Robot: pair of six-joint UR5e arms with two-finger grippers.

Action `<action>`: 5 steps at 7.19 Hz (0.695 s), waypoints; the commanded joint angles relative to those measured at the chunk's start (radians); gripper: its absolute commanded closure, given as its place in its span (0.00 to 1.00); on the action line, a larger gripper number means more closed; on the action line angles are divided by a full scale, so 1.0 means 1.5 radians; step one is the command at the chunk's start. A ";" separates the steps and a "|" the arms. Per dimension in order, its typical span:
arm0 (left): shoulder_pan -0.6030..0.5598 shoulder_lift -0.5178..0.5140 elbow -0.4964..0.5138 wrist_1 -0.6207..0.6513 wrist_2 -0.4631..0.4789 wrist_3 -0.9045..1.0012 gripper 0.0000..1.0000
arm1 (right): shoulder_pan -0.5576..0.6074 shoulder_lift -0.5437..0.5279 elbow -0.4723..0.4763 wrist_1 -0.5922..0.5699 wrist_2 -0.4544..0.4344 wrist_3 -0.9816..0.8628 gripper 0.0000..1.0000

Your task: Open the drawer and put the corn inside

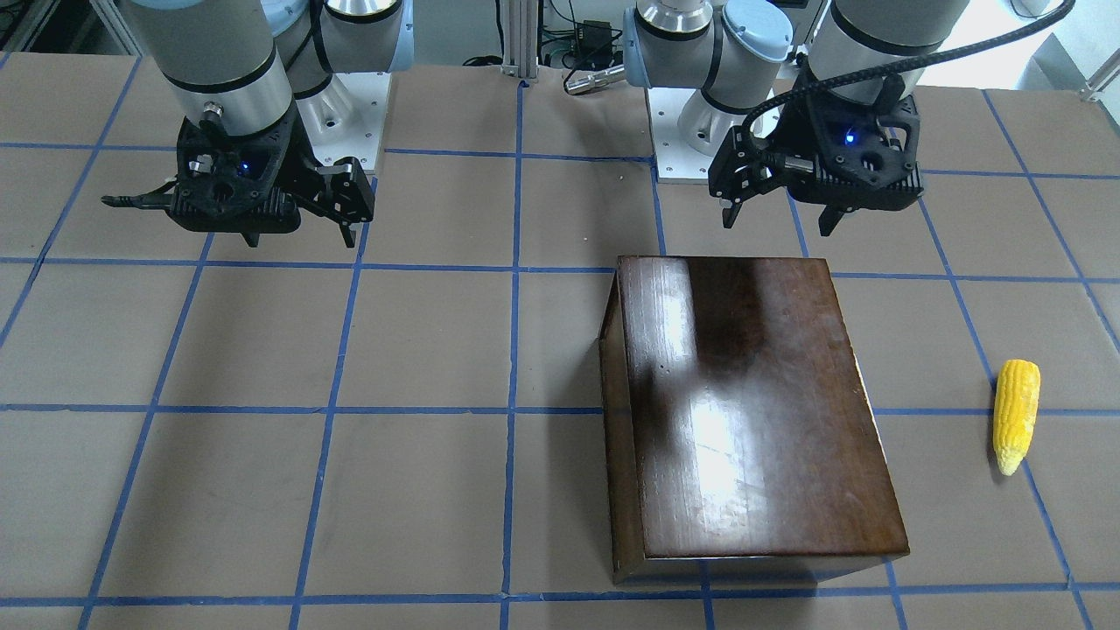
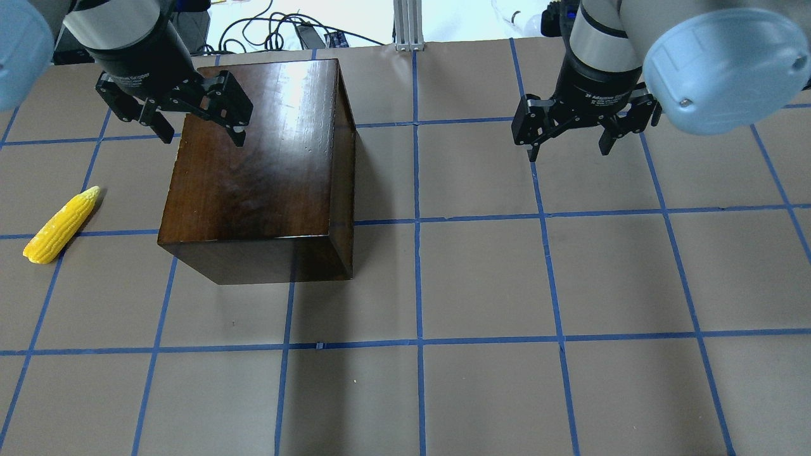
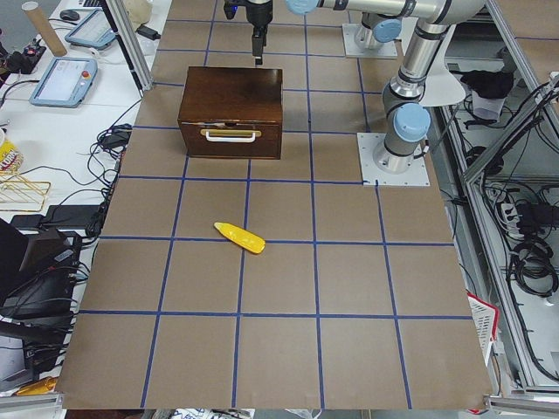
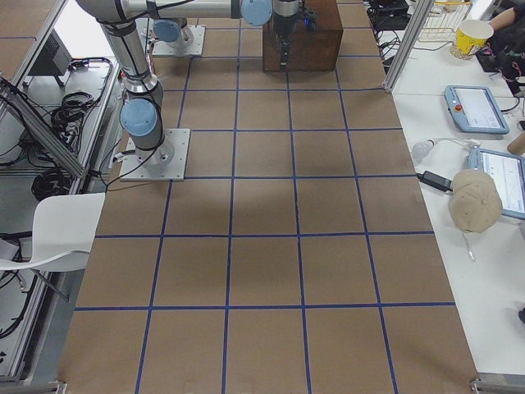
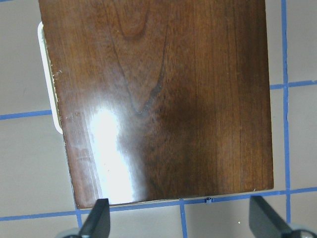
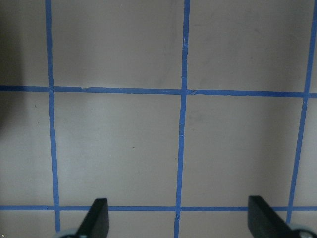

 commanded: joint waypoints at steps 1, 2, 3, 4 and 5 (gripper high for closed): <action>0.013 0.000 0.003 0.002 -0.047 -0.021 0.00 | 0.000 0.000 0.000 0.000 0.000 0.000 0.00; 0.020 -0.009 0.002 0.022 -0.095 -0.035 0.00 | 0.000 0.000 0.000 0.000 0.000 0.000 0.00; 0.037 -0.012 0.002 0.027 -0.093 -0.026 0.00 | 0.000 0.000 0.000 0.000 0.000 0.000 0.00; 0.068 -0.012 0.002 0.027 -0.085 0.013 0.00 | 0.000 0.000 0.000 0.000 0.000 0.000 0.00; 0.109 -0.019 0.002 0.027 -0.084 0.079 0.00 | 0.000 0.000 0.000 0.000 0.000 0.000 0.00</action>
